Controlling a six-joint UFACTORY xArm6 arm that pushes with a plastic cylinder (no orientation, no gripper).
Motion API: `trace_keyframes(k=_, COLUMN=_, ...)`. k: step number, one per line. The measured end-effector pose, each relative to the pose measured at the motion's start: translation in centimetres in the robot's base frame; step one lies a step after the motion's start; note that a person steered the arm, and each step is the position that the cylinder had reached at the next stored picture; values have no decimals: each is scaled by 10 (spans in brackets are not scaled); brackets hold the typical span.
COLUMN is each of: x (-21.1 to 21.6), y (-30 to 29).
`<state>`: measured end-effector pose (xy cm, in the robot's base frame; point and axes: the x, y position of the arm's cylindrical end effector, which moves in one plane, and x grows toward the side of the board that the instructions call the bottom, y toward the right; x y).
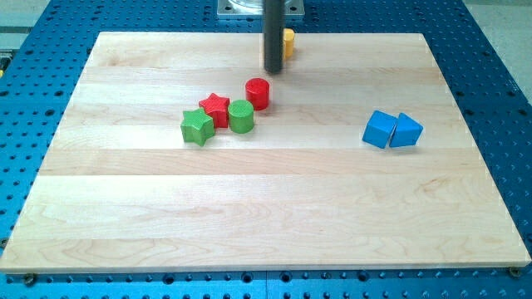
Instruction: Move blue blocks towards the yellow blocks
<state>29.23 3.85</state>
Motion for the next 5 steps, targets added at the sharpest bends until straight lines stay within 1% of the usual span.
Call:
trace_keyframes(k=1, x=36, y=115)
trace_keyframes(k=2, x=92, y=230)
trace_keyframes(k=3, x=154, y=204)
trace_keyframes(k=4, x=160, y=110)
trace_keyframes(k=5, x=126, y=63)
